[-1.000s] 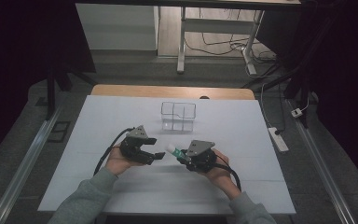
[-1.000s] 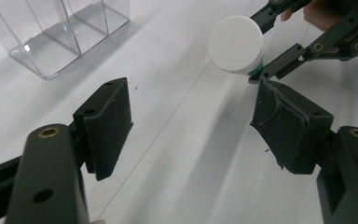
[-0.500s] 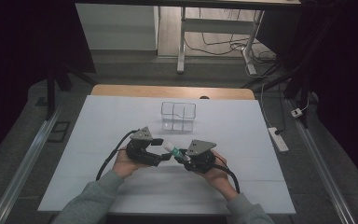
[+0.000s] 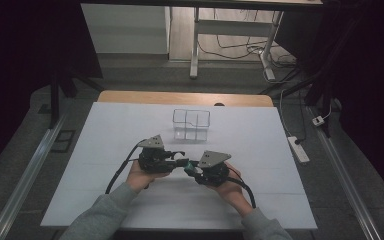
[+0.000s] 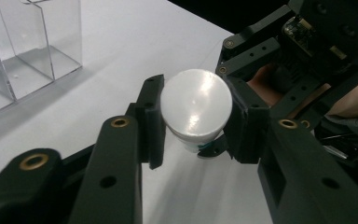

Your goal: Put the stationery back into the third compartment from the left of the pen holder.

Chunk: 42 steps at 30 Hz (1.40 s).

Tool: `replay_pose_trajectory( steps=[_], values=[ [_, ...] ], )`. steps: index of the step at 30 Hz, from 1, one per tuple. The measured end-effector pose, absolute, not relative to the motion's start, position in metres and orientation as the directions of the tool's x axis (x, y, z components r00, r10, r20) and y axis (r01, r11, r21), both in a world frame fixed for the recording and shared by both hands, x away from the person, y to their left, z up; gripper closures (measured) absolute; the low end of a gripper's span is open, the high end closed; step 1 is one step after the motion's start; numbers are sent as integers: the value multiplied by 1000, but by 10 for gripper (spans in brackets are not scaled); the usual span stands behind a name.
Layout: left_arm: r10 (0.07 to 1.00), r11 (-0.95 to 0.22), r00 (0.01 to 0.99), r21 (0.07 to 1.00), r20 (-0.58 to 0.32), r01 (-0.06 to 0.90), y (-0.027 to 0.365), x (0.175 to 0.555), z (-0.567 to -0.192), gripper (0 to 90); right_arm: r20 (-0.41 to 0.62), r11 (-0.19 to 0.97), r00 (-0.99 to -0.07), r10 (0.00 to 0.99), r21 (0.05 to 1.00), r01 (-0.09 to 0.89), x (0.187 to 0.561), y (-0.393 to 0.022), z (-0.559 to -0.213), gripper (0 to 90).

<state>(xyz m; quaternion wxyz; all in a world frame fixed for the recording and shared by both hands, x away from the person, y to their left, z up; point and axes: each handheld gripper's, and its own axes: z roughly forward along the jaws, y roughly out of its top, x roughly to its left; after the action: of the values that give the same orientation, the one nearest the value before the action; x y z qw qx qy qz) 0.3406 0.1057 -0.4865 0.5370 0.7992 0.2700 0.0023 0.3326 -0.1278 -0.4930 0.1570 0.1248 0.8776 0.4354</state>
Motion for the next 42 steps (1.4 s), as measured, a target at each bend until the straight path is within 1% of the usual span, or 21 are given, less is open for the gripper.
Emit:
replay_pose_trajectory(
  steps=[6,8,10,12,19,27,32,42],
  values=[
    [430,-286,860,863,-274,417,106,339,-483,636,-164,584,-920,356,808,82,332,-128,-494,634],
    [434,-288,862,866,-263,409,107,338,-480,637,-139,564,-922,361,820,98,333,-129,-492,619],
    [453,-298,859,868,-238,398,109,337,-478,638,-112,546,-920,375,829,121,334,-132,-490,567],
    [458,-293,856,868,-241,402,113,338,-476,638,-95,534,-916,391,833,141,335,-136,-489,514],
    [488,-265,839,875,-240,404,125,342,-469,638,-52,508,-885,463,833,217,334,-160,-488,432],
    [508,-208,827,898,-240,388,130,355,-448,638,-34,483,-834,551,828,285,321,-212,-486,419],
    [519,-210,825,902,-224,377,122,372,-434,638,-3,444,-807,590,836,321,318,-238,-486,414],
    [559,-225,806,898,-197,377,107,405,-419,637,7,431,-781,625,830,353,314,-264,-492,407]
  ],
)
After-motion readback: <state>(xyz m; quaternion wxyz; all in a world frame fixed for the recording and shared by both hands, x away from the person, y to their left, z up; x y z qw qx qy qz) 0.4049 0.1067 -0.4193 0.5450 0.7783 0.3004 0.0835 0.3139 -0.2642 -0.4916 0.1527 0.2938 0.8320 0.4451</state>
